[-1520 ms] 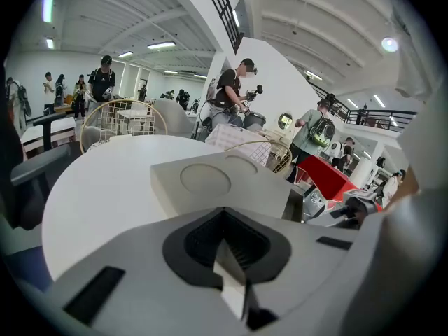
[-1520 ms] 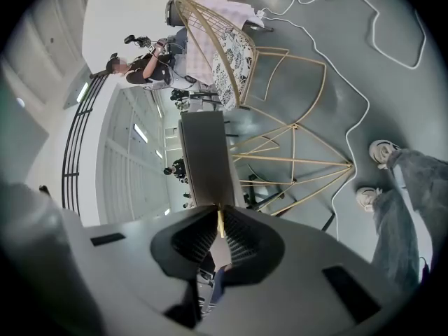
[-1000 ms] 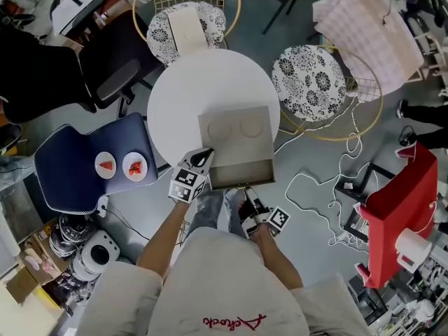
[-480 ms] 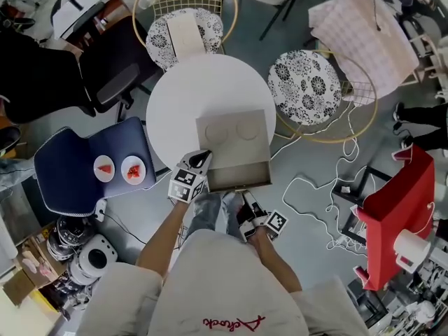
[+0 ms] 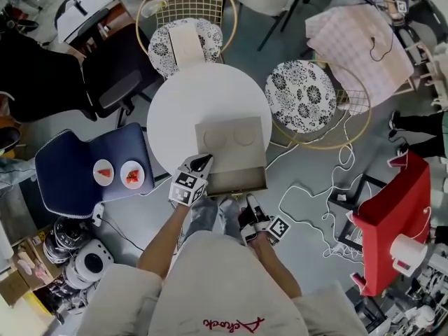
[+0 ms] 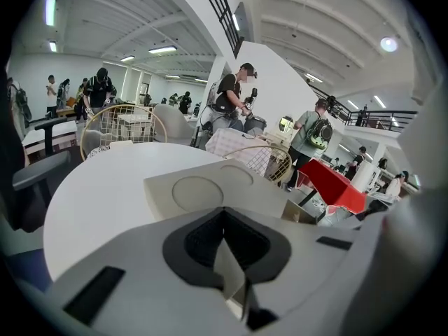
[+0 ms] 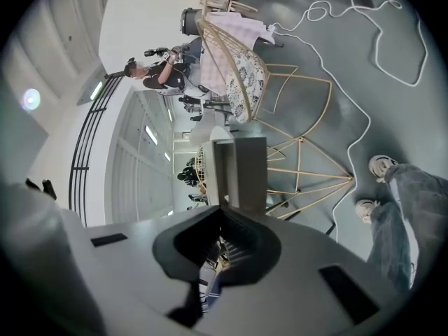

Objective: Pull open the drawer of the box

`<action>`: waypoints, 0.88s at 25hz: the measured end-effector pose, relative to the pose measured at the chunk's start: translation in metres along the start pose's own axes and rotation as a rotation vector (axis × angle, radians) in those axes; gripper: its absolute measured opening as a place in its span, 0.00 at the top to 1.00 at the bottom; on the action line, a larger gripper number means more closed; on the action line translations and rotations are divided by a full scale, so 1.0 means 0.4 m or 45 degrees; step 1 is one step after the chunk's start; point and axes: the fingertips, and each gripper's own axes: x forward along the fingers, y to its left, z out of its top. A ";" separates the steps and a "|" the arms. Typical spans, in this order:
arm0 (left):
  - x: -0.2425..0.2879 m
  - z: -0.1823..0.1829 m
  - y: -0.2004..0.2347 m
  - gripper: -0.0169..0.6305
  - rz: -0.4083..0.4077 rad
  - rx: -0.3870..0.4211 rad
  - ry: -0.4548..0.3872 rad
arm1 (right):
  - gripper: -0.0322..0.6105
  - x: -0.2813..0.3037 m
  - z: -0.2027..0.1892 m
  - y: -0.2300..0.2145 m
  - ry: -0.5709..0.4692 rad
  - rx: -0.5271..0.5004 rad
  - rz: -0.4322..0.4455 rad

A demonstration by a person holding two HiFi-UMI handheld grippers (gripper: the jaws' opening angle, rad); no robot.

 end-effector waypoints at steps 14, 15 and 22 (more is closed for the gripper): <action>-0.070 0.118 -0.054 0.96 0.044 0.032 -0.126 | 0.93 0.295 0.075 0.329 0.225 -0.654 0.118; -0.079 0.128 -0.056 0.96 0.050 0.036 -0.135 | 0.92 0.308 0.070 0.354 0.239 -0.713 0.124; -0.139 0.230 -0.067 0.96 0.075 0.046 -0.232 | 0.92 0.352 0.052 0.491 0.262 -1.079 0.141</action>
